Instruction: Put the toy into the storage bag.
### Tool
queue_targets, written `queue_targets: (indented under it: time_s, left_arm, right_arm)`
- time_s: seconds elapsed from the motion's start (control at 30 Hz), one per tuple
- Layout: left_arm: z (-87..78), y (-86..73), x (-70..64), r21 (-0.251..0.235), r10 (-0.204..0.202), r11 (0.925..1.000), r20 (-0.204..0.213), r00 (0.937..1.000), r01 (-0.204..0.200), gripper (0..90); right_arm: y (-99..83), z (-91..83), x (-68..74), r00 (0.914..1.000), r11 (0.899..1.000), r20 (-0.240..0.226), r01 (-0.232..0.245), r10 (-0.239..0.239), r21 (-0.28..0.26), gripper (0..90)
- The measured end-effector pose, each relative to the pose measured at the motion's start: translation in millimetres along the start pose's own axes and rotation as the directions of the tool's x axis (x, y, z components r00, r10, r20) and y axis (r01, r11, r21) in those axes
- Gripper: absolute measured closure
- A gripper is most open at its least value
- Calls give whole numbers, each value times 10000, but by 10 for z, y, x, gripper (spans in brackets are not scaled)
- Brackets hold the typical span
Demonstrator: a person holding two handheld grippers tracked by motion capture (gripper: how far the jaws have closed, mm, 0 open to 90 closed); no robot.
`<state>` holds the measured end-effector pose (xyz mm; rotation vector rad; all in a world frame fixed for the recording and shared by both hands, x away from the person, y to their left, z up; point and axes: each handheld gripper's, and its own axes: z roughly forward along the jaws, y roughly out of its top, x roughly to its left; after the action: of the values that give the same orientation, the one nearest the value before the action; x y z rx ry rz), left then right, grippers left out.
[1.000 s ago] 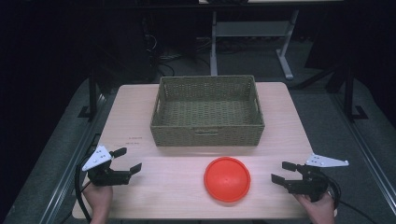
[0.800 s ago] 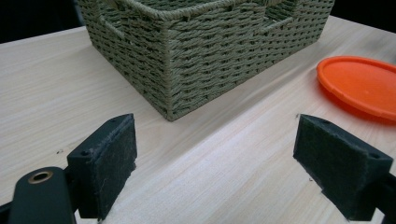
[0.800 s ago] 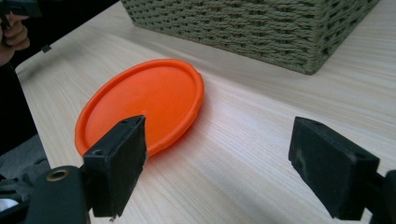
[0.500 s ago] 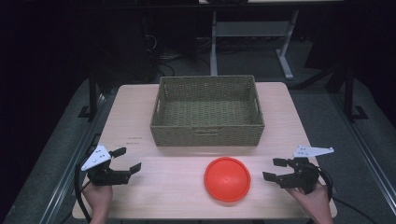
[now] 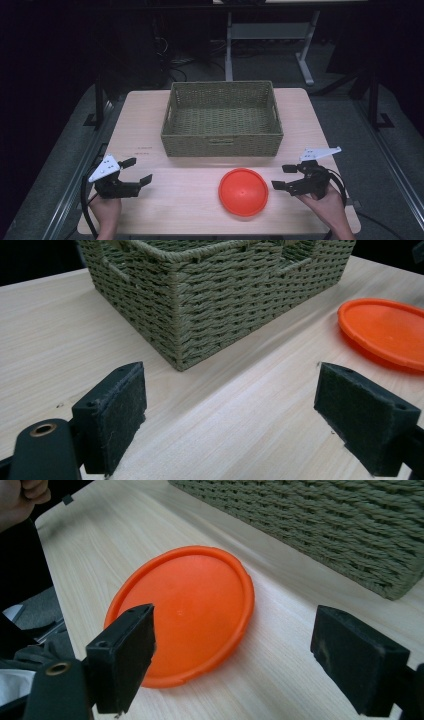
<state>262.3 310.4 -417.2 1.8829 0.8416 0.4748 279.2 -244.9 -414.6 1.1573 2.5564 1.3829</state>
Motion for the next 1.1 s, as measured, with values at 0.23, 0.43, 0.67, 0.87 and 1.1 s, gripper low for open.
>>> queue_targets:
  time_s: [0.23, 0.43, 0.67, 0.87, 1.1]
  left_arm:
    - [-4, 1, 9, -68, -88, 9999, 30, 10000, 88, 126]
    - [-9, 2, 17, -73, -53, 10000, 39, 10000, 54, 126]
    - [-11, 2, 21, -63, -59, 10000, 36, 10000, 60, 126]
    - [-13, 1, 22, -82, -89, 9999, 37, 10000, 89, 126]
    - [-2, 5, 5, 5, -12, 10000, 8, 10000, 12, 126]
  right_arm:
    - [85, 119, 39, 9998, 9993, -180, 25, -18, 381, 173]
    - [197, 229, 92, 9989, 9968, -402, 262, -232, 754, 173]
    - [256, 361, 82, 9987, 9915, -491, 223, -161, 1283, 176]
    - [285, 499, 24, 9981, 9818, -607, 71, 45, 1897, 214]
    - [314, 640, -86, 9974, 9682, -698, -19, 199, 2504, 281]
